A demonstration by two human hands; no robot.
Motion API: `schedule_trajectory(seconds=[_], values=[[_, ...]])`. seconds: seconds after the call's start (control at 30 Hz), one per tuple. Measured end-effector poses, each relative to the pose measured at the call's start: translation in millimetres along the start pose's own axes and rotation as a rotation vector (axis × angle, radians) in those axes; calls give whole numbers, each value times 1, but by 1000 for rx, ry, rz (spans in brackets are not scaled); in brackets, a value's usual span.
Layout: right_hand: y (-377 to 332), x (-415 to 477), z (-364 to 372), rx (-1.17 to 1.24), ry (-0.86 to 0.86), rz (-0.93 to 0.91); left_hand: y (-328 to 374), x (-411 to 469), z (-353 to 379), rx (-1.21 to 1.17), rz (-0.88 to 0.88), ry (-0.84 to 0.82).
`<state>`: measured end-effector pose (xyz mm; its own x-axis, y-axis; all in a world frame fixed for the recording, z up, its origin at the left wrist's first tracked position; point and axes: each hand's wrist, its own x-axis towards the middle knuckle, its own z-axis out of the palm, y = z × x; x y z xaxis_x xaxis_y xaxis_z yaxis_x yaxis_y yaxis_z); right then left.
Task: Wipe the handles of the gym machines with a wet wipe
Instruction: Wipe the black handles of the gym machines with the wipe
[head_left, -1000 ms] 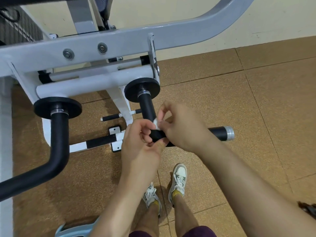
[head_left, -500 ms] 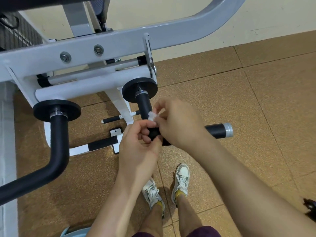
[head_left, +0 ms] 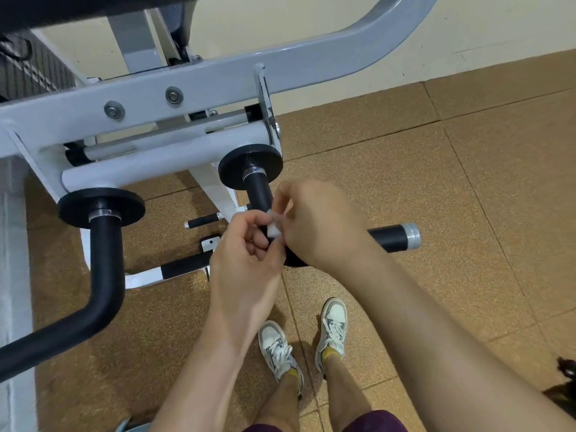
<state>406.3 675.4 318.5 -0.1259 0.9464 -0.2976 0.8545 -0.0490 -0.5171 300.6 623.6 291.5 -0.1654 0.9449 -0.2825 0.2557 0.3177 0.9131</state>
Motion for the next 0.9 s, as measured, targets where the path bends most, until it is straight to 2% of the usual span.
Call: schedule_trajectory(seconds=[0.07, 0.1, 0.23, 0.3, 0.4, 0.47, 0.6, 0.77, 0.83, 0.9], values=[[-5, 7, 6, 162, 98, 113, 1, 2, -1, 6, -2, 3], [-5, 7, 7, 162, 101, 116, 2, 3, -2, 0, -8, 7], [2, -9, -7, -87, -60, -53, 0, 4, -4, -21, -24, -6], [2, -4, -6, -74, -51, -47, -1, 6, -5, -21, -25, -2], [-3, 13, 7, 188, 87, 115, -1, 15, -6, -11, -15, 13], [1, 18, 11, 313, 116, 165, 0, 20, -6, -4, -9, 29], [12, 15, 2, 444, 50, 112, 3, 31, -8, -14, -21, -1], [21, 22, -8, 660, -39, 96, 7, 46, -11, 175, 42, -122], [24, 26, -8, 686, -76, 139, 8, 48, -10, 185, 43, -103], [24, 28, -4, 687, -38, 194, 8, 47, -5, 193, 36, -28]])
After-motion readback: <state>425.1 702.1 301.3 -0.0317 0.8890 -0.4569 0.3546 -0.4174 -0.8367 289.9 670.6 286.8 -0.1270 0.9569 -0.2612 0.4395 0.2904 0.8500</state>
